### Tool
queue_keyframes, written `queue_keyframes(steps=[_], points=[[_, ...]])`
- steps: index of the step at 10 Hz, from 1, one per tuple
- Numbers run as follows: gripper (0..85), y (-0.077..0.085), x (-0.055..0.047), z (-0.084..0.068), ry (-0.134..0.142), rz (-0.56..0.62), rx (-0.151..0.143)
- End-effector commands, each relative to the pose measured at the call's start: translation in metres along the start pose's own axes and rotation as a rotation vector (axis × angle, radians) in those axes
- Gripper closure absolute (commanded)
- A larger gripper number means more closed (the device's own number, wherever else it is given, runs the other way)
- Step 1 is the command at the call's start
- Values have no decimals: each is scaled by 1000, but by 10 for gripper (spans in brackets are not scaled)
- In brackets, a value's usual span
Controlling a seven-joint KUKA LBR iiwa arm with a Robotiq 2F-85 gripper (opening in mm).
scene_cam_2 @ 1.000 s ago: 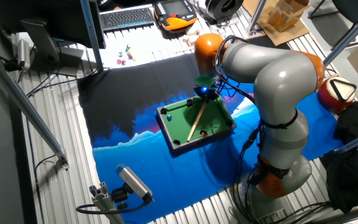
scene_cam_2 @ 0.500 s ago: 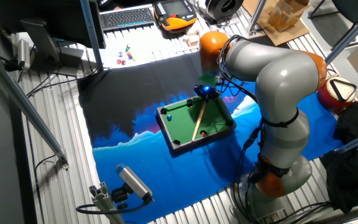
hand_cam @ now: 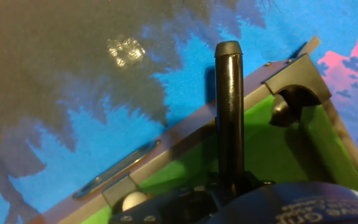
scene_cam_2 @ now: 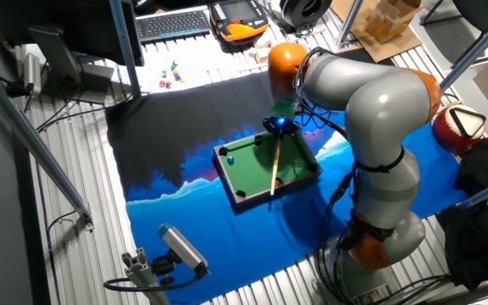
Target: Hit the pool ball
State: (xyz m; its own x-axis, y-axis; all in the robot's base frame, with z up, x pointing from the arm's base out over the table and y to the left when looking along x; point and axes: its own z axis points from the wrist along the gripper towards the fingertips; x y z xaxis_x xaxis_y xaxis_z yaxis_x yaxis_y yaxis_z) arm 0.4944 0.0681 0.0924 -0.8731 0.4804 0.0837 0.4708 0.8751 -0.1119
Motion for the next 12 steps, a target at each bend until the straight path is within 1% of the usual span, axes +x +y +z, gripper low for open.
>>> queue_keyframes(steps=[1, 2, 4, 5, 6, 7, 8, 10, 11, 12], points=[[850, 1, 0, 1, -2, -13, 6], [850, 1, 0, 1, -6, -29, 21], [850, 2, -1, 2, -6, -37, 29], [680, 2, -1, 3, -8, -36, 35], [680, 2, -1, 3, -10, -33, 40], [510, 3, -1, 3, -11, -33, 49], [340, 3, 0, 3, -12, -30, 50], [340, 3, 1, 3, -17, -24, 62], [170, 3, 2, 2, -18, -20, 68], [170, 2, 3, 1, -11, -13, 59]])
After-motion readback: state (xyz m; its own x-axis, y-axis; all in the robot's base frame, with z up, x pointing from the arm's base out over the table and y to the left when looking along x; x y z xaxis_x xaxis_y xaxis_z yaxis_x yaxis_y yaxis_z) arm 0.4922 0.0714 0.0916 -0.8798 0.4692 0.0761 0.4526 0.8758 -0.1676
